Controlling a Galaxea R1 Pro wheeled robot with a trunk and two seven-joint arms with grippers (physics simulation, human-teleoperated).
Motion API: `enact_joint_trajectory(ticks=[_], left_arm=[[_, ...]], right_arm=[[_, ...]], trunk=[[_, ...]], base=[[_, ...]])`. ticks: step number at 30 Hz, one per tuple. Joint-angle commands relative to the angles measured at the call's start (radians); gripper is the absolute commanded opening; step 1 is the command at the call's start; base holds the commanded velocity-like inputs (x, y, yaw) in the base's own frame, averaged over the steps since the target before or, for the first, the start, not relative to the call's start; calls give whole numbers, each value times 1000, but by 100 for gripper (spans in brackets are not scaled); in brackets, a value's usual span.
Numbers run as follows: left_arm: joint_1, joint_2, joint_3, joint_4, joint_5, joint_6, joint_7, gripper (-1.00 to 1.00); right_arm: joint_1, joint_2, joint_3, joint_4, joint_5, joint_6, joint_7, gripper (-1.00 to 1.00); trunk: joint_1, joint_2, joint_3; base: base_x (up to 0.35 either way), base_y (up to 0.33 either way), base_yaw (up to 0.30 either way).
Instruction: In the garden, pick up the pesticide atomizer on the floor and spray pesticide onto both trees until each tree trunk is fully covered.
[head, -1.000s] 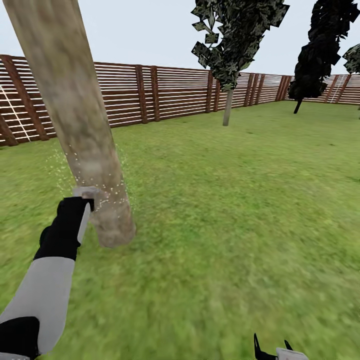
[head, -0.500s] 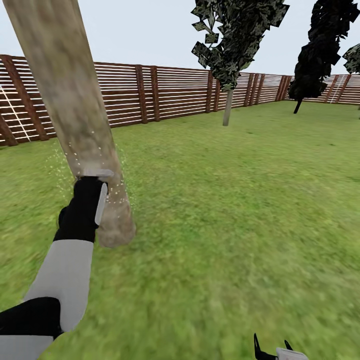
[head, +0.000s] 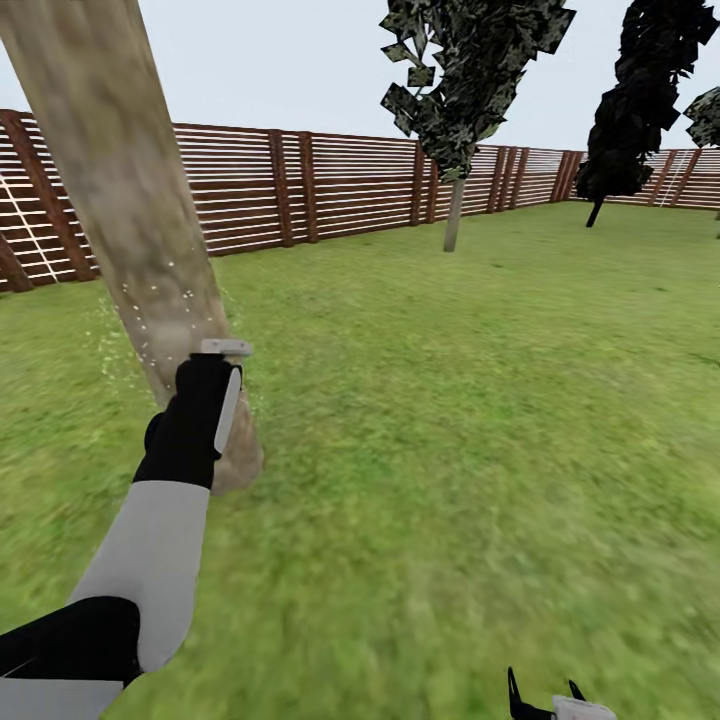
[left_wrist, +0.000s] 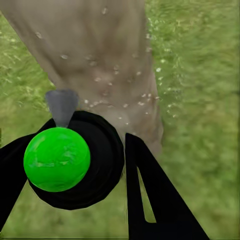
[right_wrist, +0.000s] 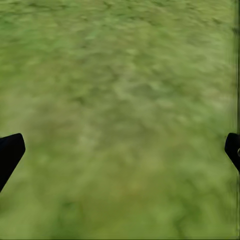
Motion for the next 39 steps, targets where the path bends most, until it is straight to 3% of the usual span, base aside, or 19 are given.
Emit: enact_joint_trajectory(ticks=[1,8,9,11,13,15,17,19,21,25,27,30,31,33,34,36,37,38,39], left_arm=[[1,3,1,2,0,0,0,-100],[7,14,5,3,-6,0,3,-100],[9,29,6,4,-6,-1,9,-100],[26,104,7,4,-4,0,16,-100],[28,143,23,4,-2,0,15,-100],[28,158,75,5,3,0,7,-100],[89,162,97,19,6,-9,-4,-100],[224,155,98,25,29,-66,-47,-100],[405,163,102,27,65,-239,-194,-100],[554,167,98,37,60,-430,-415,-100],[585,167,94,89,55,-503,-538,-100],[592,166,83,184,47,-587,-605,-100],[593,168,50,205,33,-598,-643,-100],[592,184,-33,263,-21,-610,-755,-100],[592,199,-89,287,-68,-613,-892,-100],[586,233,-114,297,-142,-633,-1064,-100],[582,255,-122,304,-240,-705,-1227,-100],[581,250,-125,326,-317,-718,-1291,-100],[581,245,-127,337,-368,-722,-1316,-100]], right_arm=[[0,0,0,0,0,0,0,100],[0,0,0,0,0,-1,0,100],[0,0,0,0,0,-1,0,100],[0,0,0,0,0,0,0,100],[0,0,0,0,0,0,0,100],[0,0,0,0,0,0,0,100],[0,0,0,0,0,0,0,100],[0,0,0,0,0,0,0,100],[0,0,0,0,0,0,0,100],[0,-1,-1,0,0,2,0,100],[0,-2,-1,0,-1,2,0,100],[0,-6,-2,-2,-2,0,-2,100],[0,-7,-2,-5,-3,-1,-2,100],[-1,-7,-2,-18,-2,1,-1,100],[-1,-6,32,-87,26,30,3,100],[-17,4,166,-267,161,262,3,100],[-81,52,269,-421,225,556,115,100],[-144,69,321,-444,252,625,259,100],[-194,76,340,-451,260,650,338,100]], trunk=[[0,0,0],[0,0,0],[0,0,0],[0,0,0],[0,0,0],[0,0,0],[0,0,0],[0,0,0],[0,0,0],[0,0,0],[0,0,0],[0,0,0],[0,0,0],[0,0,0],[0,0,0],[0,0,0],[0,0,0],[0,0,0],[0,0,0]], base=[[-22,-271,0],[-278,-21,0],[-245,223,0],[-65,108,0],[-14,23,0],[-3,5,0],[0,0,0],[0,0,0],[0,0,0],[0,0,0],[-132,68,0],[-273,151,0],[-297,165,0],[-302,165,0],[-304,161,0],[-301,158,0],[-85,55,0],[-35,23,0],[-18,12,0]])
